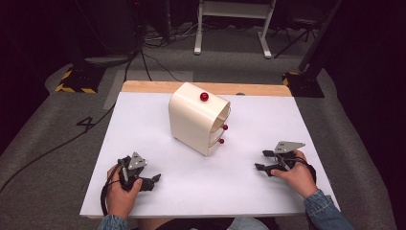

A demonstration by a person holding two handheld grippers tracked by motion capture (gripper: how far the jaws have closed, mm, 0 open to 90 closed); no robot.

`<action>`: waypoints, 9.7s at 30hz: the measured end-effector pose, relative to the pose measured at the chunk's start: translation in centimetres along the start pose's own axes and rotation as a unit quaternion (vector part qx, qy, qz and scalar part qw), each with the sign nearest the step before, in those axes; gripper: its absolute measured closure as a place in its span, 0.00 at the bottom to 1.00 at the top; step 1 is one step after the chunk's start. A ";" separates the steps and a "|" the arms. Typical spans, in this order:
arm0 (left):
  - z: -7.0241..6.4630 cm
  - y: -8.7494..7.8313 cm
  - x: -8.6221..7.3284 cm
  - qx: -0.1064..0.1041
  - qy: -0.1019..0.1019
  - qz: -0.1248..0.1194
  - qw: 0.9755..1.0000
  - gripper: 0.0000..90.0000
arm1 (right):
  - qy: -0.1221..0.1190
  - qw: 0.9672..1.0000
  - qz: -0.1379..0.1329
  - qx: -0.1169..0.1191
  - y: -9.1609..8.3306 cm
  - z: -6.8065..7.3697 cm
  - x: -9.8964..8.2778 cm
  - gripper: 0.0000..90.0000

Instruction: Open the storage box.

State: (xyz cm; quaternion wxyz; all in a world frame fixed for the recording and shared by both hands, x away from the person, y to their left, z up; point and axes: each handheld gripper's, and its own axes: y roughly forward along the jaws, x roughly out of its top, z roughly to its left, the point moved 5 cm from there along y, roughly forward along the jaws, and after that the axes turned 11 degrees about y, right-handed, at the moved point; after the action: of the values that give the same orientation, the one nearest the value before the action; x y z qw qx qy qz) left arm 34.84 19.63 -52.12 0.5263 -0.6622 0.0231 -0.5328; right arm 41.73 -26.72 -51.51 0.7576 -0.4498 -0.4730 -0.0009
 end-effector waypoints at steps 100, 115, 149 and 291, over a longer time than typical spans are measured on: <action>0.0 0.0 0.0 0.002 0.001 -0.002 1.000 0.18 | -0.006 0.981 -0.172 0.090 4.2 5.4 7.0 0.82; 0.0 0.0 0.0 -0.001 0.000 -0.002 1.000 0.18 | 0.006 0.982 -0.173 0.077 1.0 4.9 4.3 0.82; 0.0 0.0 0.0 0.001 0.001 -0.002 1.000 0.18 | 0.020 0.982 -0.176 0.061 -2.3 3.6 3.6 0.63; 0.0 0.0 0.0 0.001 0.001 -0.001 1.000 0.17 | 0.041 0.995 -0.084 -0.028 -10.7 -1.0 -1.7 0.42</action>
State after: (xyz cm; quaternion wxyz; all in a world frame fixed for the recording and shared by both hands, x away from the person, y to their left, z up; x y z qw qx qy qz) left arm 34.84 19.64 -52.14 0.5259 -0.6617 0.0221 -0.5340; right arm 36.95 -34.50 -45.63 0.7610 -0.4288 -0.4773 -0.0964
